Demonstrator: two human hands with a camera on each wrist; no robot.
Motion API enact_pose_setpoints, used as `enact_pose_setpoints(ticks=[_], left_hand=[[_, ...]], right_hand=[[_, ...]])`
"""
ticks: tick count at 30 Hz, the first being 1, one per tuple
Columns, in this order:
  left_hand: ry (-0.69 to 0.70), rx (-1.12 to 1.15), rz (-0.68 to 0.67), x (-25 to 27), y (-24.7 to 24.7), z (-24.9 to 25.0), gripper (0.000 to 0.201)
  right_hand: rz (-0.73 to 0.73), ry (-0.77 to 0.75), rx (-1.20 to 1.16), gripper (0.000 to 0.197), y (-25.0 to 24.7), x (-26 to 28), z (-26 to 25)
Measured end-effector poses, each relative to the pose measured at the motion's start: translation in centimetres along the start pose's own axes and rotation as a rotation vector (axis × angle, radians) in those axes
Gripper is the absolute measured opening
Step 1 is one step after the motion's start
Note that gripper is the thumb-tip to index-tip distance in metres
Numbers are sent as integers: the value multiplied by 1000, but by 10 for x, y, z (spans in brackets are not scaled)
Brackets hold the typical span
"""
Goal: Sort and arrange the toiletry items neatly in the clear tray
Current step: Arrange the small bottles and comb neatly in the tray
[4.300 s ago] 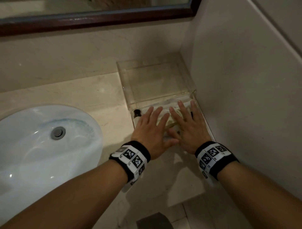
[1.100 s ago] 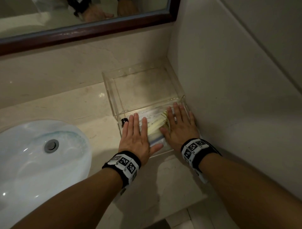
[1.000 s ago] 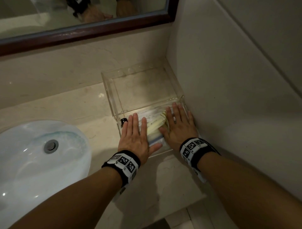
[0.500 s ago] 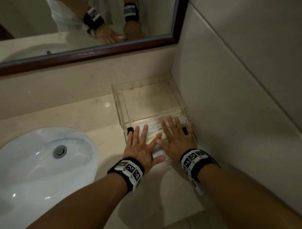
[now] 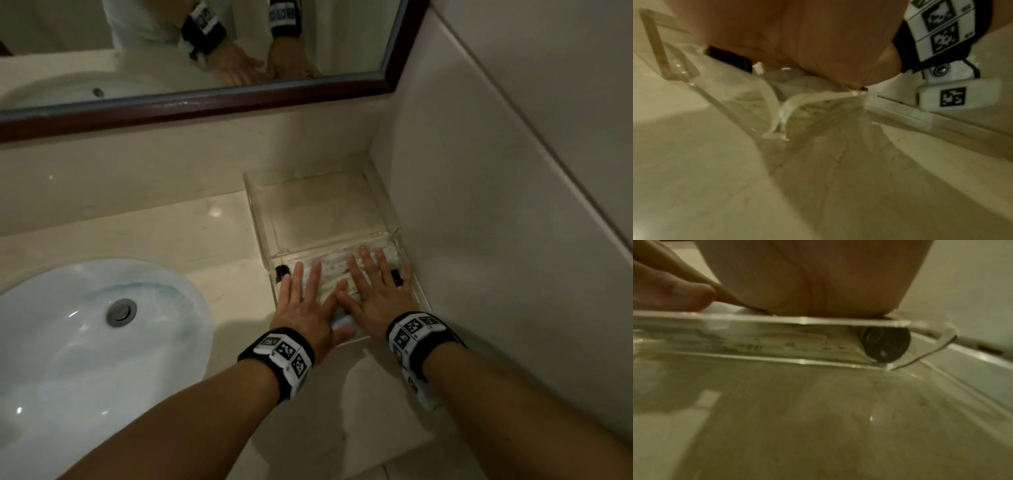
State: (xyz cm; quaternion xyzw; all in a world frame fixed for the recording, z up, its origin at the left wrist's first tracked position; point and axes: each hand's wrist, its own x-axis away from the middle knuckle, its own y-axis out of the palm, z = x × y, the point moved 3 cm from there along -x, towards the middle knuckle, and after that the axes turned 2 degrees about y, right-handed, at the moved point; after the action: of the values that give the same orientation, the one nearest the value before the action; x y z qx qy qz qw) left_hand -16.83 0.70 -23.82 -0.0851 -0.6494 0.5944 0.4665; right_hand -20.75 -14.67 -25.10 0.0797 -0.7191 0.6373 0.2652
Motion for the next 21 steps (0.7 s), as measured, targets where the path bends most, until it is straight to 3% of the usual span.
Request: enact_pose_setpoints(ticks=[3, 7, 9, 11, 13, 16, 21], left_hand=[[25, 41, 6, 6, -10, -5, 84], [-29, 217, 236, 29, -25, -26, 83], [-102, 403, 353, 42, -25, -40, 73], [-223, 612, 394, 51, -23, -53, 58], [-318, 658, 302, 55, -24, -61, 50], [-369, 507, 152, 54, -20, -66, 43], [-436, 557, 53, 45, -3, -67, 35]], right_hand=[[3, -5, -63, 84, -10, 4, 3], [288, 105, -277, 81, -30, 18, 13], [387, 251, -455, 65, -34, 27, 22], [391, 379, -421, 46, -35, 34, 28], [342, 441, -329, 38, -35, 37, 28], [236, 524, -225, 35, -37, 38, 25], [84, 581, -131, 35, -41, 33, 25]])
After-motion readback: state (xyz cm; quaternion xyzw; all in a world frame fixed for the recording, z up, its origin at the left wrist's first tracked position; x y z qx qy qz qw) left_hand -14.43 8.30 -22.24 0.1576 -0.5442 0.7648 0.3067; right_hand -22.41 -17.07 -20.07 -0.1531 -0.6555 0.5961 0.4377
